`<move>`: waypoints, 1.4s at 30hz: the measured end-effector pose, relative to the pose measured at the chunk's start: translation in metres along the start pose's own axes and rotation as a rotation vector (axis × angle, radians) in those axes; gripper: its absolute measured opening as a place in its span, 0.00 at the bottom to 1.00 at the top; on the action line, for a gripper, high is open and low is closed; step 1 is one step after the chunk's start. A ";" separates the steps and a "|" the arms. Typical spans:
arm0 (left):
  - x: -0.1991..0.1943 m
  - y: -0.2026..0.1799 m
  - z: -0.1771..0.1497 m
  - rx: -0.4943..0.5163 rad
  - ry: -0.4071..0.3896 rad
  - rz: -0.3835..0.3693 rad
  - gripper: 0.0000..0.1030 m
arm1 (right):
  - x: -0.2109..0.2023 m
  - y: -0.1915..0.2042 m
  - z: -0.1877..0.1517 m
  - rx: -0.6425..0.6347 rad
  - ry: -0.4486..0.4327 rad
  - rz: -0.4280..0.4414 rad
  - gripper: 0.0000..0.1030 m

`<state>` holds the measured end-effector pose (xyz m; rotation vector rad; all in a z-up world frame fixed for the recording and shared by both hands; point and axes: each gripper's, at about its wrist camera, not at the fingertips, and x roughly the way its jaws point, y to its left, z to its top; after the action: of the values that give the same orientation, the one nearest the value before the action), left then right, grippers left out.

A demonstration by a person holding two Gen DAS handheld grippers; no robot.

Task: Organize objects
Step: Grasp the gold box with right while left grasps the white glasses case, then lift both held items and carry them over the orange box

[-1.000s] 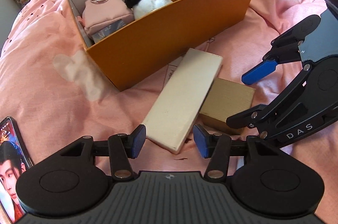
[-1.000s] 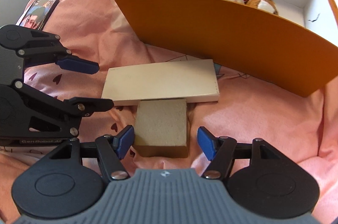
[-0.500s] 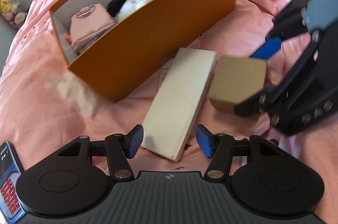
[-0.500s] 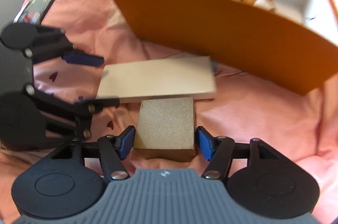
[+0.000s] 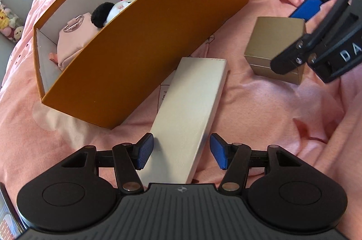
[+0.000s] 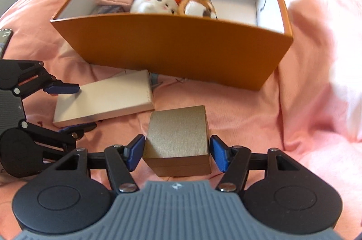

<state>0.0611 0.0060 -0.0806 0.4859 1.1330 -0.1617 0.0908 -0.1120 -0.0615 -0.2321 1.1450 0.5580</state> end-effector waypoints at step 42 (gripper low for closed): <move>-0.016 0.033 0.020 -0.153 0.005 -0.348 0.31 | -0.002 -0.013 -0.003 0.058 -0.005 -0.014 0.61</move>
<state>0.0831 0.0242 -0.0502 0.1507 1.2182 -0.3731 0.0950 -0.1247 -0.0624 -0.1889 1.1521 0.5118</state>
